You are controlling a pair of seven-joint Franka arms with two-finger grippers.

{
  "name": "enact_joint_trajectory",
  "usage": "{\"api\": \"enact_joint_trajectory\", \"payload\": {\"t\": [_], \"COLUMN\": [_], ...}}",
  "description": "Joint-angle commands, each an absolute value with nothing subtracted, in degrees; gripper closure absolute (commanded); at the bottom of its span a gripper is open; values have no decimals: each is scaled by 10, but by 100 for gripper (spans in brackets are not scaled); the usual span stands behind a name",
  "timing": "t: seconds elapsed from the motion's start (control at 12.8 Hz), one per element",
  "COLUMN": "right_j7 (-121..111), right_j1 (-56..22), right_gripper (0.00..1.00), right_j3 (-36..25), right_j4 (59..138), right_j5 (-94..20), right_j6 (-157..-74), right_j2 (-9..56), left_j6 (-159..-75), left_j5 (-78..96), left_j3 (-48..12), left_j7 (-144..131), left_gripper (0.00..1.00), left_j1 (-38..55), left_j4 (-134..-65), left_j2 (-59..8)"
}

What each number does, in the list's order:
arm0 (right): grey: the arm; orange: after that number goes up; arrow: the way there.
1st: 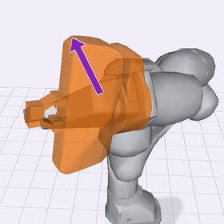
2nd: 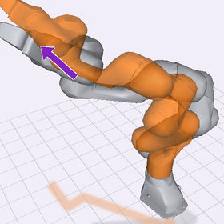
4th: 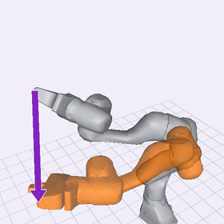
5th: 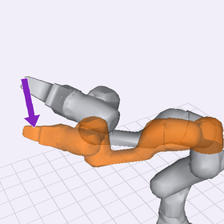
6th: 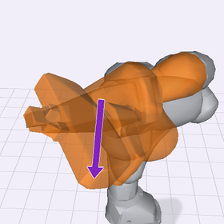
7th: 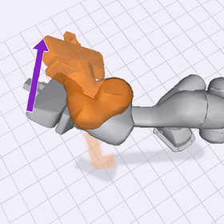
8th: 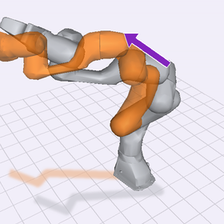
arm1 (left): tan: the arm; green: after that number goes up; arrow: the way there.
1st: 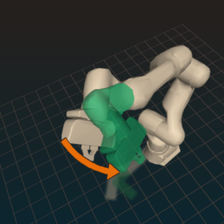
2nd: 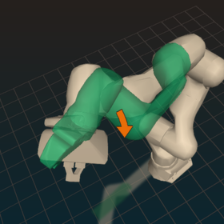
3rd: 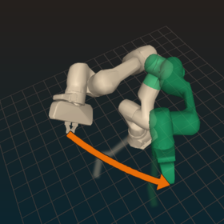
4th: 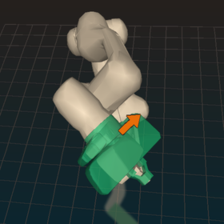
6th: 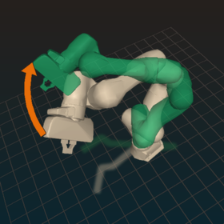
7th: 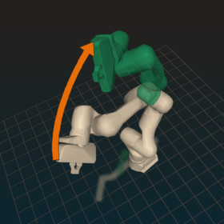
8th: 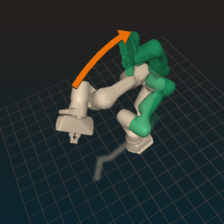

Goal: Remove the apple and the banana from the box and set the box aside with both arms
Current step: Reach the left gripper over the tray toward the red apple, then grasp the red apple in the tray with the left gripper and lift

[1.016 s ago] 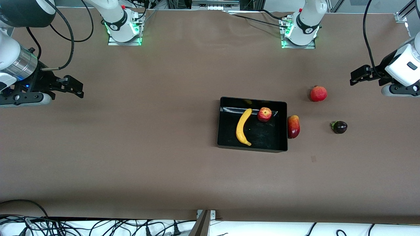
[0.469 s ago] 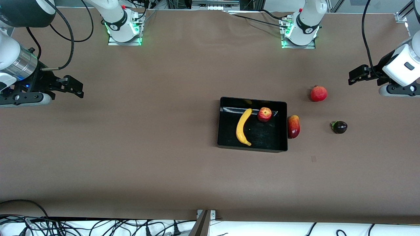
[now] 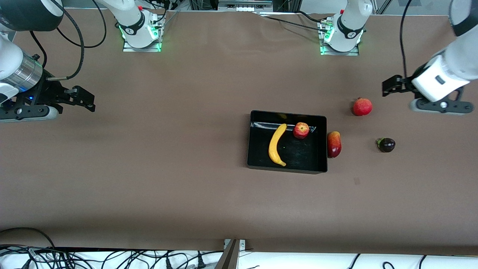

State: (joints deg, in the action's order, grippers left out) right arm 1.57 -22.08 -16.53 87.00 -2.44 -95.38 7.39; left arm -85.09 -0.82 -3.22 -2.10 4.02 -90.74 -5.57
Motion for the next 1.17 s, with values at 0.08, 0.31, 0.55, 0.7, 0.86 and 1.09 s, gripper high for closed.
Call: {"api": "enact_joint_trajectory", "payload": {"t": [0.08, 0.31, 0.55, 0.7, 0.86, 1.09], "right_j7": [20, 20, 18, 20, 20, 20], "right_j1": [-221, -221, -221, -221, -221, -221], "right_gripper": [0, 0, 0, 0, 0, 0], "right_j3": [-166, -167, -167, -167, -167, -167], "right_j4": [860, 860, 860, 860, 860, 860], "right_j5": [-25, -25, -25, -25, -25, -25], "right_j6": [-950, -950, -950, -950, -950, -950], "right_j2": [76, 76, 76, 76, 76, 76], "left_j6": [-886, -938, -1067, -1209, -1292, -1351], "left_j5": [-7, -9, -11, -11, -17, -65], "left_j3": [-45, -45, -44, -45, -44, -45], "left_j7": [-90, -182, -235, -241, -271, -329], "left_gripper": [0, 0, 0, 0, 0, 0], "left_j1": [97, 161, 192, 194, 211, 224], "left_j4": [-898, -905, -983, -1081, -1132, -1165], "left_j2": [-135, -194, -209, -200, -208, -228]}}
